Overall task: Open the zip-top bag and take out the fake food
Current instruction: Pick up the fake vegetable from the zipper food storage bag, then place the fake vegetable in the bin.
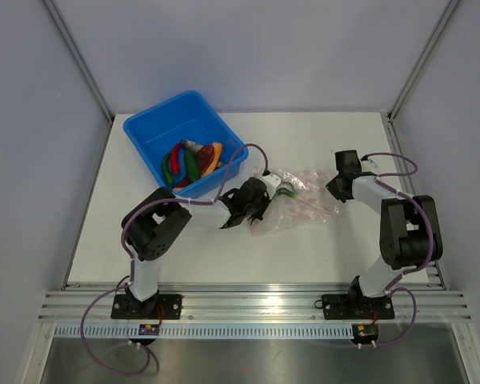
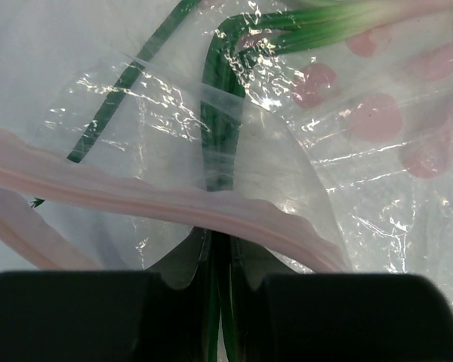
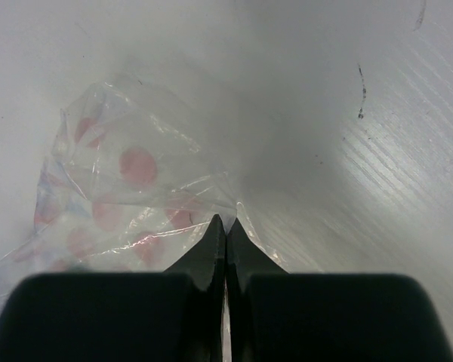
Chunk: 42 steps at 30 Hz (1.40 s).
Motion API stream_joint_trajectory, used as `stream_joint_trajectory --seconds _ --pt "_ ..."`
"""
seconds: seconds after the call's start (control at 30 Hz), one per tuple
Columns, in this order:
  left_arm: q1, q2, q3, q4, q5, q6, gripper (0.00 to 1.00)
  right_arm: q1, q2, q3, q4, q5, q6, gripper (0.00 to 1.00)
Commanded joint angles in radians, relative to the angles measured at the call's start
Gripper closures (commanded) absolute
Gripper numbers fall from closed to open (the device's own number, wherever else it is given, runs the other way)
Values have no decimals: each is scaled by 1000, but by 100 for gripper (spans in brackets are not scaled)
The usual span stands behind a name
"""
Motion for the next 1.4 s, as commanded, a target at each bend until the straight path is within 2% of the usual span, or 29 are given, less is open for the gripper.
stream_joint_trajectory --seconds 0.0,0.1,0.3,0.7,0.83,0.93,1.1,1.37 --pt "-4 18 46 -5 23 4 95 -11 -42 5 23 -3 -3 100" --pt "-4 24 56 -22 11 -3 100 -13 -40 5 21 -3 -2 100" --pt "-4 -22 23 -1 -59 -32 100 -25 -25 5 -2 22 38 100" --pt "-4 -160 -37 -59 -363 -144 100 -43 -13 0 -31 57 80 100" --pt "-4 -194 -31 -149 -485 -186 100 -45 -14 -1 -32 60 80 100" --pt "-4 -226 -46 -188 -525 -203 100 -43 -14 -1 -34 60 81 100" --pt "-4 -315 -88 -269 -489 -258 100 -45 -11 -1 -35 59 81 100" --pt "-5 -540 -180 -446 -426 -302 100 -50 -14 -1 -32 50 81 100"
